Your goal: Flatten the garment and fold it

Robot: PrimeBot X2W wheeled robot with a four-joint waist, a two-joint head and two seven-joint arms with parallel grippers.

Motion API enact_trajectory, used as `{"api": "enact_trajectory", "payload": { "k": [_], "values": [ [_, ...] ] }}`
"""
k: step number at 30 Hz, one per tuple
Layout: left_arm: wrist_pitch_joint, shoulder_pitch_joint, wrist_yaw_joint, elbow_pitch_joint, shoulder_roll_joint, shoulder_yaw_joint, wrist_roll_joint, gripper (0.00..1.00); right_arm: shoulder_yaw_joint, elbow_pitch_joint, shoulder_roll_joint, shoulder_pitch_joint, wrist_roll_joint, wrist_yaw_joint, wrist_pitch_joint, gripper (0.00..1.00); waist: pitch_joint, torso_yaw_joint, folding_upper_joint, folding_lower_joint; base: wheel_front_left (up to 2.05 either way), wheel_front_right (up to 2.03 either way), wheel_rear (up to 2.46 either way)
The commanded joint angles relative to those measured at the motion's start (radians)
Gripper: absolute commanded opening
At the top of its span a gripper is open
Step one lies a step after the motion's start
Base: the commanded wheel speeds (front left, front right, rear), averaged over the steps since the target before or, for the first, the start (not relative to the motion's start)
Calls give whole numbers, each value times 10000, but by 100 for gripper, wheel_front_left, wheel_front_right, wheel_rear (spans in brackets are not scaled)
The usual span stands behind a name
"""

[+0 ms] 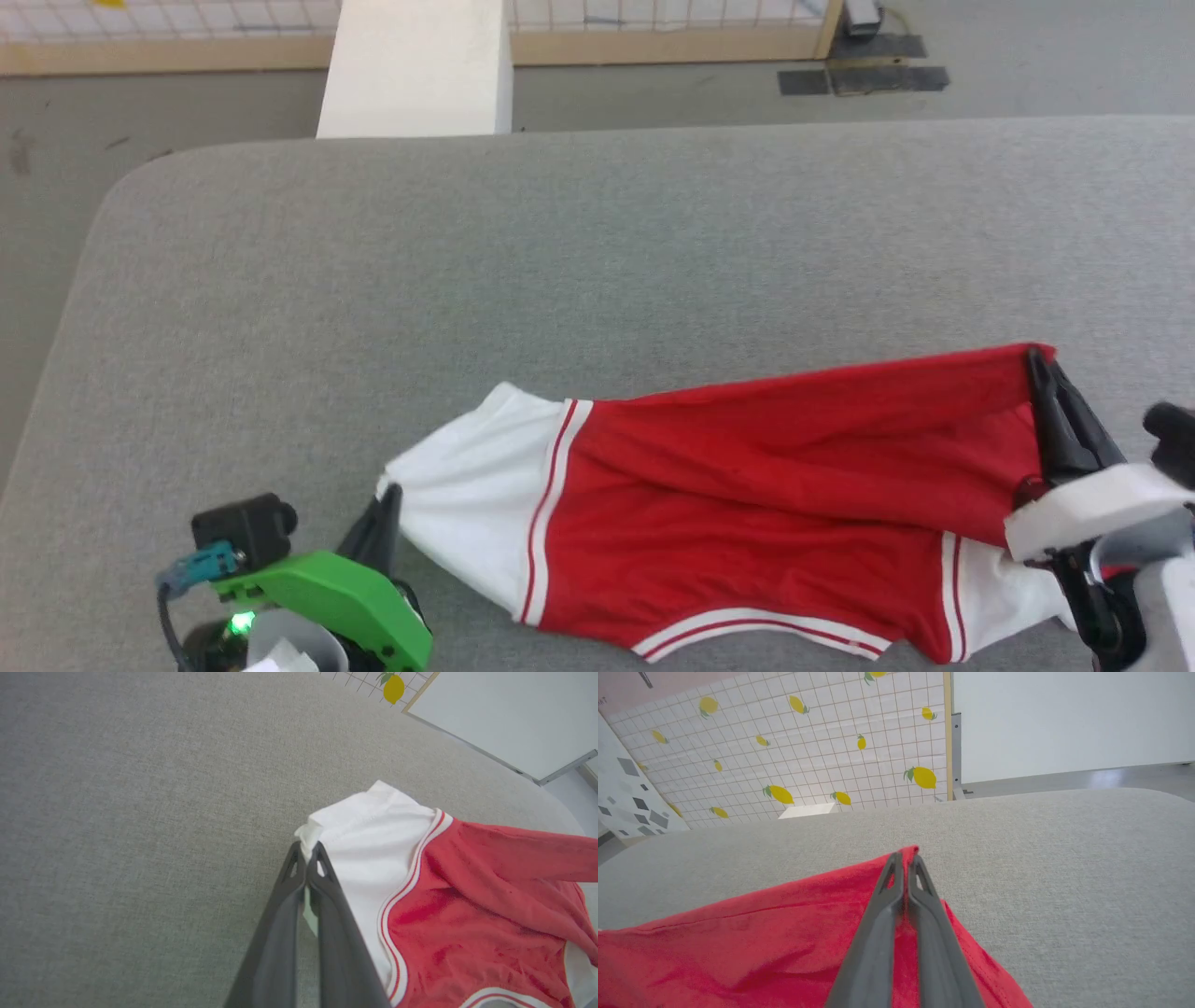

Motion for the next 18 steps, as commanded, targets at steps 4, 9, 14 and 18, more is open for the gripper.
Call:
{"api": "enact_trajectory", "payload": {
  "k": [4, 9, 14, 18],
  "values": [
    [-801, -875, -257, 152, 203, 282, 417, 0, -696, -1293, 157, 762, -380, -13, 752, 0, -604, -526, 0, 0, 0, 0, 0],
    [-829, -2524, -779, 345, 457, 261, 492, 0, -1084, -2855, -347, 630, -734, -13, 2166, 0, -853, -879, 0, 0, 0, 0, 0],
    [-342, -4546, -1133, 665, 766, -47, 900, 0, -756, -3648, -1329, -484, -810, -13, 3671, 0, -691, -1124, 0, 0, 0, 0, 0],
    [-141, -6202, -1311, 1029, 596, -69, 804, 0, -205, -3966, -2094, -1706, -717, -13, 4499, 0, -221, -1284, 0, 0, 0, 0, 0]
  ]
}}
